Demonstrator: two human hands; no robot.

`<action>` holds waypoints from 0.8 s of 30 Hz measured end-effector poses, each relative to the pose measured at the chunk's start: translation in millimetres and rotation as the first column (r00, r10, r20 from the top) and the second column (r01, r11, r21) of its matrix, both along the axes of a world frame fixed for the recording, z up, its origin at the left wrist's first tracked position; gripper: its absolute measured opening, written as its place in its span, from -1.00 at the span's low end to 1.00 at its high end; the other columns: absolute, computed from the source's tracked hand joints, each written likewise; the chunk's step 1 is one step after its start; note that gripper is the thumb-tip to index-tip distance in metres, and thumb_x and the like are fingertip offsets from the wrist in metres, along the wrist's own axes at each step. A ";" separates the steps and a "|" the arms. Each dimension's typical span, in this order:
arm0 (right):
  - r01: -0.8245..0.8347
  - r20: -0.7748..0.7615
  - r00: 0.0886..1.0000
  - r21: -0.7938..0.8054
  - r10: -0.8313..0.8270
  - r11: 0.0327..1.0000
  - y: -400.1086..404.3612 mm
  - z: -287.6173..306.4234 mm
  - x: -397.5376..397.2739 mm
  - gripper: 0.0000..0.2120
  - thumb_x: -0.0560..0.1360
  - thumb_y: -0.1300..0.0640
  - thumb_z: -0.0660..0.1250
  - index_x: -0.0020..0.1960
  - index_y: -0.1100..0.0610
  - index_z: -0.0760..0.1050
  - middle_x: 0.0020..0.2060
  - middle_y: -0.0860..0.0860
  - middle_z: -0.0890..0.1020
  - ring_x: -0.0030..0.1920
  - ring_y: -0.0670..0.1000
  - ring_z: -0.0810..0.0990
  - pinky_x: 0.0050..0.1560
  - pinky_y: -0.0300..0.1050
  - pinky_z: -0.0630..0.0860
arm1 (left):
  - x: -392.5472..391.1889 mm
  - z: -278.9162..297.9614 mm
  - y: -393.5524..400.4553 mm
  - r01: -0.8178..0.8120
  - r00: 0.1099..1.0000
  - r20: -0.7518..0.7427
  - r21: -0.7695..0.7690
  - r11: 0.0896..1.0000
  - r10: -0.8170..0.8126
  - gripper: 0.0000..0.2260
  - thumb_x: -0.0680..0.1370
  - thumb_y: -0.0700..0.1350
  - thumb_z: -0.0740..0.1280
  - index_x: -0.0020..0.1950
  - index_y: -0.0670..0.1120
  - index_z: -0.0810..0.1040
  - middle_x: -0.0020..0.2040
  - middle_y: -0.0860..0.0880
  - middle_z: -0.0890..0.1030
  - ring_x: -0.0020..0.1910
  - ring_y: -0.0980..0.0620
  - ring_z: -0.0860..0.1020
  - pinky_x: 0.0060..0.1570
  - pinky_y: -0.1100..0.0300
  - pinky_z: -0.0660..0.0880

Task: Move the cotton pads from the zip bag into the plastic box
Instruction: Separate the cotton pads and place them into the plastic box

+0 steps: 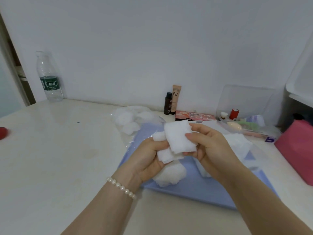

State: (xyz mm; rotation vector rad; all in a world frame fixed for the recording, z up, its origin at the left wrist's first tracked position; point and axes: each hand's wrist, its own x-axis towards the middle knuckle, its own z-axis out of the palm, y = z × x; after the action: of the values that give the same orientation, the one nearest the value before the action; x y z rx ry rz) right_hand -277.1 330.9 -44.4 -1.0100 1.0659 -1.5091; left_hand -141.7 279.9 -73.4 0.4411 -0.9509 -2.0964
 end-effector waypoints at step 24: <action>0.301 -0.450 0.796 -0.285 -0.404 0.910 -1.9 -31.3 14.9 -0.80 0.39 0.22 0.46 -0.18 0.01 0.46 -0.42 -0.01 0.47 -0.44 0.05 0.44 -0.34 -0.03 0.45 | -2.0 -4.1 0.6 -0.081 0.997 0.023 0.029 0.996 0.080 -0.65 0.44 -0.10 0.29 0.13 -0.29 0.52 0.09 -0.26 0.61 0.05 -0.15 0.61 0.06 0.07 0.56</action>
State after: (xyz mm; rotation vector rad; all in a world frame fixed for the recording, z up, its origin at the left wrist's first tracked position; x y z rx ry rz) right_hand -262.2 329.1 -75.7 -1.4599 1.5655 -1.7255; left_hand -143.6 280.6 -77.5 0.5107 -0.9011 -2.0390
